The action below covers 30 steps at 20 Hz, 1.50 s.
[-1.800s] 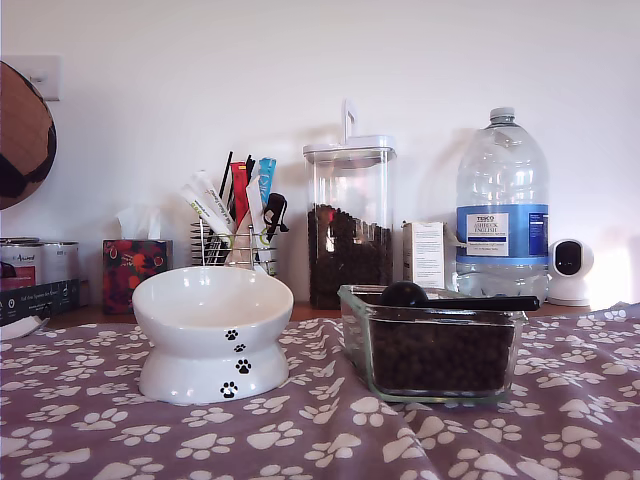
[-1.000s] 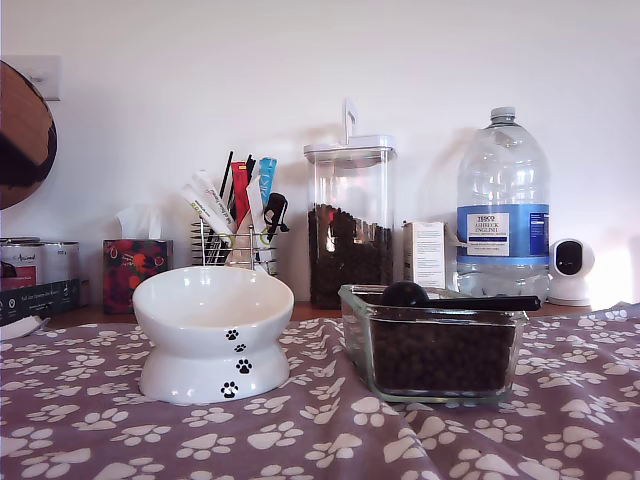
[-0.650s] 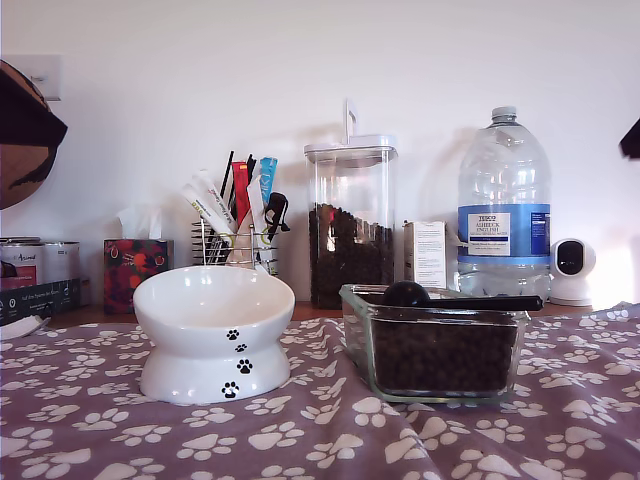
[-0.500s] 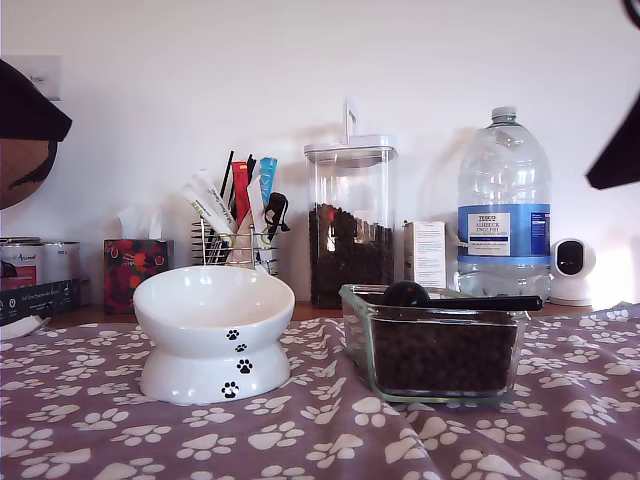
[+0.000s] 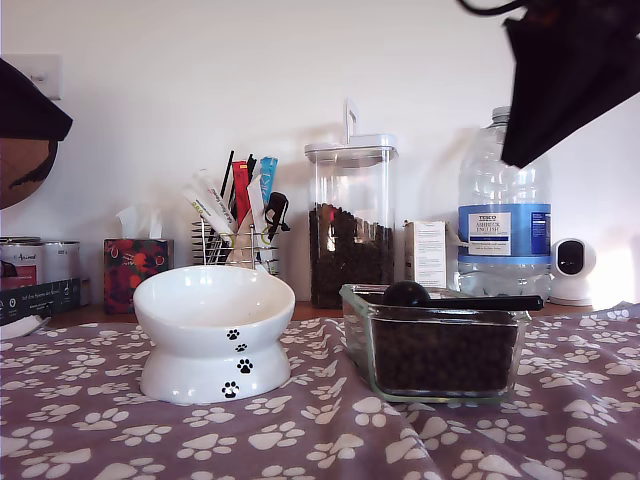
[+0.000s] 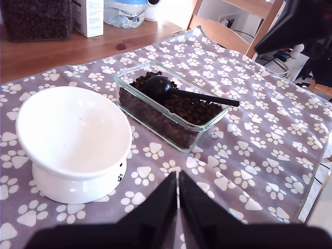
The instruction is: Measure one spoon of cat food and pour it into the food bowl
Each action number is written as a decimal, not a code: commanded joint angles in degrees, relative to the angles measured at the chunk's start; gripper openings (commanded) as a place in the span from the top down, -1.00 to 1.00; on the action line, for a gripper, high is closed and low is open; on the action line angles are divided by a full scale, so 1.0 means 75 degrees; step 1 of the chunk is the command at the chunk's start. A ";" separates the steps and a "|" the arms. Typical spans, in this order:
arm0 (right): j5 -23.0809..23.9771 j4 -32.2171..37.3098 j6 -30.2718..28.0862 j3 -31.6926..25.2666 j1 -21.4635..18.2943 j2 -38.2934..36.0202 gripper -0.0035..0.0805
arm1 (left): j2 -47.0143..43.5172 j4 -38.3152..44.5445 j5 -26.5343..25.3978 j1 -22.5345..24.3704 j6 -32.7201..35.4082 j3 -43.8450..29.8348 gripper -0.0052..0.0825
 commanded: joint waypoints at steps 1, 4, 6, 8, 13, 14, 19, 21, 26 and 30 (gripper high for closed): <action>-0.0047 -0.0423 -0.0216 0.0664 0.0035 0.0691 0.66 | 0.0035 0.0102 0.0009 -0.0026 -0.0029 -0.0052 0.93; -0.0020 -0.0947 -0.0632 0.1507 0.0035 0.1754 0.58 | 0.0035 0.0117 0.0015 -0.0026 -0.0029 -0.0052 0.93; 0.0035 -0.1131 -0.0863 0.1894 0.0035 0.2372 0.56 | 0.0035 0.0105 0.0015 -0.0026 -0.0029 -0.0052 0.93; 0.0140 -0.1160 -0.1058 0.2136 0.0032 0.2868 0.56 | 0.0035 0.0093 0.0015 -0.0026 -0.0032 -0.0052 0.93; 0.0650 -0.1256 -0.1393 0.2285 0.0035 0.3675 0.48 | 0.0035 0.0093 0.0015 -0.0026 -0.0029 -0.0052 0.93; 0.0737 -0.1253 -0.1396 0.2288 0.0035 0.3759 0.48 | 0.0035 0.0093 0.0015 -0.0026 -0.0029 -0.0052 0.93; 0.0769 -0.1241 -0.1396 0.2288 0.0085 0.3952 0.48 | 0.0035 0.0093 0.0015 -0.0026 -0.0029 -0.0052 0.93; 0.0766 -0.1233 -0.1396 0.2288 0.0140 0.3995 0.48 | 0.0035 0.0093 0.0015 -0.0026 -0.0029 -0.0052 0.93; 0.0839 -0.1163 -0.1448 0.2288 0.0274 0.4129 0.48 | 0.0035 0.0093 0.0015 -0.0026 -0.0029 -0.0052 0.93; 0.1040 -0.1166 -0.1448 0.2288 0.0271 0.4229 0.48 | 0.0035 0.0090 0.0015 -0.0026 -0.0029 -0.0052 0.93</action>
